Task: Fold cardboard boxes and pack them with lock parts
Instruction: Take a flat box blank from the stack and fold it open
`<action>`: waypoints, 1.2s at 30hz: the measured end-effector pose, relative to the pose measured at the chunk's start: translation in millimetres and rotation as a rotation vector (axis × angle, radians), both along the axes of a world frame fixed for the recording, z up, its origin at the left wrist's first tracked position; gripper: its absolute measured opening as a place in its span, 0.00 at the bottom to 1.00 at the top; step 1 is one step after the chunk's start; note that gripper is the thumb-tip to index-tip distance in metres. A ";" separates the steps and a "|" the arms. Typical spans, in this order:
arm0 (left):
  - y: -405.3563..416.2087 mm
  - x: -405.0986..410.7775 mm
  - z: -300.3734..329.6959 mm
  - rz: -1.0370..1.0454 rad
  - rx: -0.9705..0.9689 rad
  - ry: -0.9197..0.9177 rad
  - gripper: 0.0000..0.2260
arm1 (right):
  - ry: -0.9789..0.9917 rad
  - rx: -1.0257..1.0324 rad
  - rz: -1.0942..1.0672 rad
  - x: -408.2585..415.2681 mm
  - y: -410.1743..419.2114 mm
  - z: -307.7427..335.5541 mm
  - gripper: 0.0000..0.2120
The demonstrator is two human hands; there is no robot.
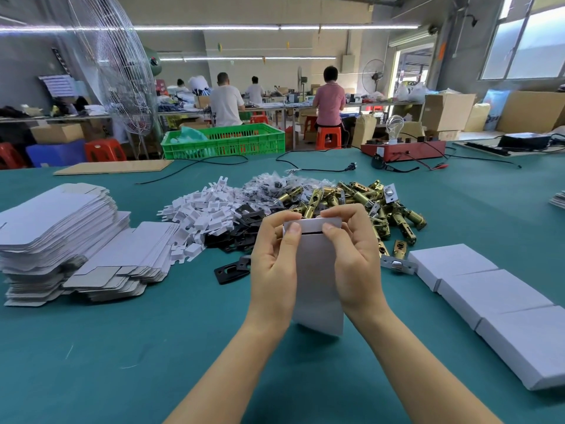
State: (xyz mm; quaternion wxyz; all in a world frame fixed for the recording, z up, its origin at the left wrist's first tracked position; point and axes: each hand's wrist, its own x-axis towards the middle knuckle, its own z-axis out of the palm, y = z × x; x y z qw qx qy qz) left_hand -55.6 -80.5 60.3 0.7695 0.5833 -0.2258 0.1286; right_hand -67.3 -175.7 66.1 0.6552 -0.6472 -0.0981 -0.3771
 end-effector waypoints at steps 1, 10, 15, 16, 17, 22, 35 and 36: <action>0.0 -0.3 0.4 0.001 0.003 -0.002 0.11 | 0.003 0.006 0.000 -0.2 -0.4 0.0 0.07; 1.9 -2.3 2.1 -0.013 0.016 0.005 0.07 | 0.010 0.045 0.008 -2.4 -2.1 -0.7 0.04; 3.7 -0.6 1.4 -0.037 0.022 0.010 0.06 | -0.022 0.019 -0.003 -1.9 -1.8 -1.2 0.03; 3.9 -0.4 1.2 -0.042 0.025 0.011 0.06 | -0.023 0.012 -0.008 -1.6 -1.8 -1.5 0.03; 3.9 -0.4 0.9 -0.044 0.032 0.005 0.06 | -0.024 0.004 -0.016 -1.3 -1.6 -1.8 0.03; 3.9 -0.2 -1.6 -0.014 0.046 -0.039 0.09 | -0.052 -0.052 -0.064 -0.7 -0.7 -2.7 0.03; 5.3 0.5 0.1 -0.033 0.050 -0.039 0.08 | -0.078 -0.106 -0.124 0.9 -1.2 -3.6 0.04; 5.0 0.8 -0.3 -0.031 0.053 -0.045 0.09 | -0.071 -0.100 -0.118 1.0 -1.5 -3.2 0.04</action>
